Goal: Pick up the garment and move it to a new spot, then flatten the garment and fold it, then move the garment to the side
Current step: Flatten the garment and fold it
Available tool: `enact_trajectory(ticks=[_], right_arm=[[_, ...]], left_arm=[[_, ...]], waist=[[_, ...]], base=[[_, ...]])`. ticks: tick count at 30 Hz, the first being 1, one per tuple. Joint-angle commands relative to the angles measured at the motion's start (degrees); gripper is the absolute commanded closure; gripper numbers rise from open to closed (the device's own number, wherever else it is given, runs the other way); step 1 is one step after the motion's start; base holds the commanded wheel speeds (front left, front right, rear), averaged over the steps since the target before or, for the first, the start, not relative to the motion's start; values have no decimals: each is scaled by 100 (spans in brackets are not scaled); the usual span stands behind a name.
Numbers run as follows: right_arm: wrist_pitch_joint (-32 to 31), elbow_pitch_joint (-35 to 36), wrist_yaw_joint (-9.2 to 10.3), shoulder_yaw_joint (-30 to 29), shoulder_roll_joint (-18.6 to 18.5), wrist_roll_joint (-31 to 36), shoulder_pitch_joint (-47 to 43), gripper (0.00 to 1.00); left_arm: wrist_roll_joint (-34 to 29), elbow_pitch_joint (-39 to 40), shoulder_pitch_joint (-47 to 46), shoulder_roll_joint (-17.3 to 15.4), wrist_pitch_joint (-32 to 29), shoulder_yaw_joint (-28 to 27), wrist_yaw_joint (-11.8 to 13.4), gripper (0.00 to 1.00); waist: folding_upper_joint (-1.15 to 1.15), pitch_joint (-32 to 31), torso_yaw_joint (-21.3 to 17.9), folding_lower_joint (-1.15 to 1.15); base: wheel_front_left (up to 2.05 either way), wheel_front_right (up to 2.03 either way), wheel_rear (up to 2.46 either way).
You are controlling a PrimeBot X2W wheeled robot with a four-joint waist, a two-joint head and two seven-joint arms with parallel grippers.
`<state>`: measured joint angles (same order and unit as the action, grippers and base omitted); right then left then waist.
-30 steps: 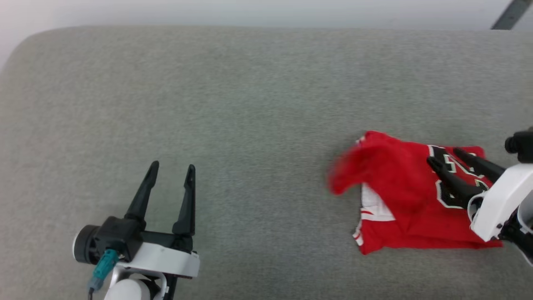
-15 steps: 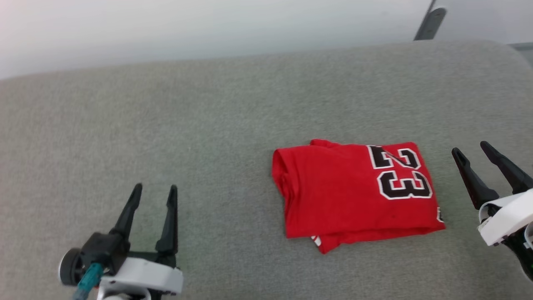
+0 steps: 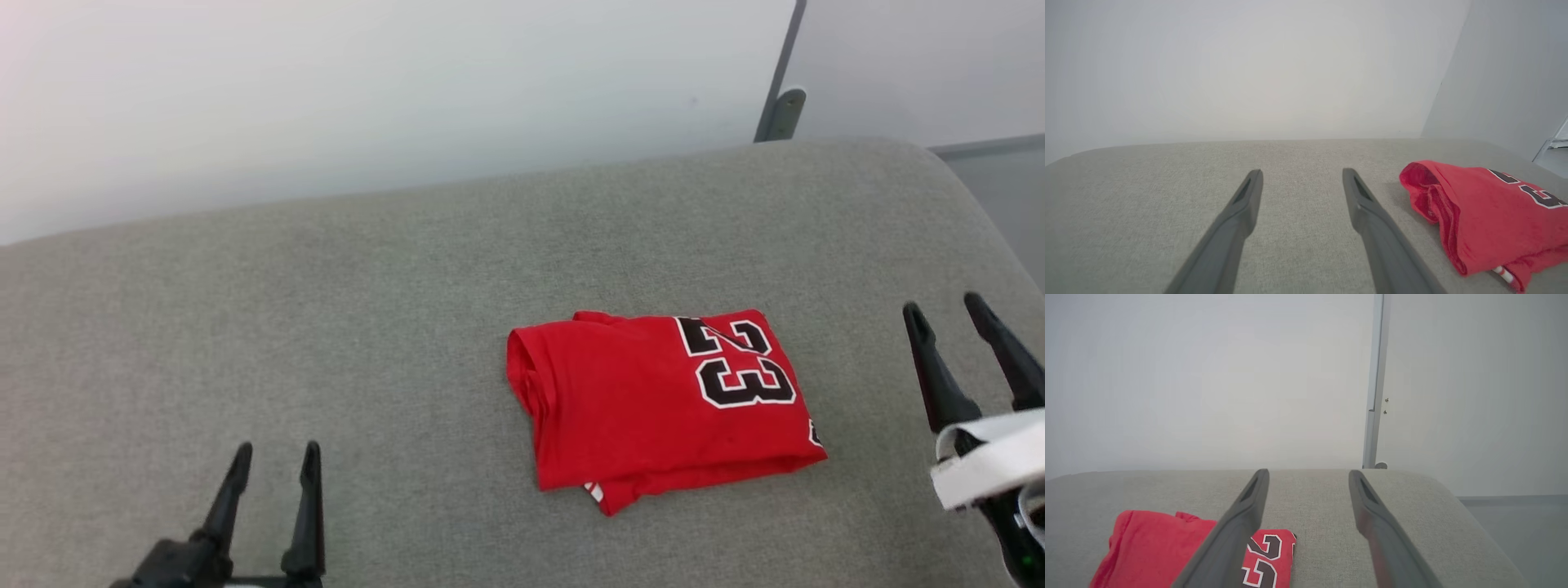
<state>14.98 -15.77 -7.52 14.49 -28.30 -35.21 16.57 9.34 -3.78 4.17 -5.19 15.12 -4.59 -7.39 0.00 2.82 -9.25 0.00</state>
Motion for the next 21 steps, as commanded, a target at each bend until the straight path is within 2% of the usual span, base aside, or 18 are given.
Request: enact_trajectory(ticks=[1, 5, 14, 21], right_arm=[[21, 73, 7, -82, 44, 56, -79, 0], [22, 371, 8, -423, 191, 286, -539, 0], [23, 1026, 8, -969, 275, 557, -1428, 0], [23, 1244, 8, -1161, 288, 614, -1701, 0]], left_arm=[[11, 38, 107, 22, 0, -13, -12, 0], [-2, 232, 339, 54, 0, -27, -13, 0], [-69, 816, 805, 154, 0, -118, -13, 0], [-102, 975, 934, 203, 0, -101, -13, 0]], waist=[[0, -50, 70, 0], [0, -62, 205, 0], [0, -83, 504, 0], [0, -54, 568, 0]], base=[[0, 0, 0], [0, 0, 0], [0, 0, 0], [0, 0, 0]])
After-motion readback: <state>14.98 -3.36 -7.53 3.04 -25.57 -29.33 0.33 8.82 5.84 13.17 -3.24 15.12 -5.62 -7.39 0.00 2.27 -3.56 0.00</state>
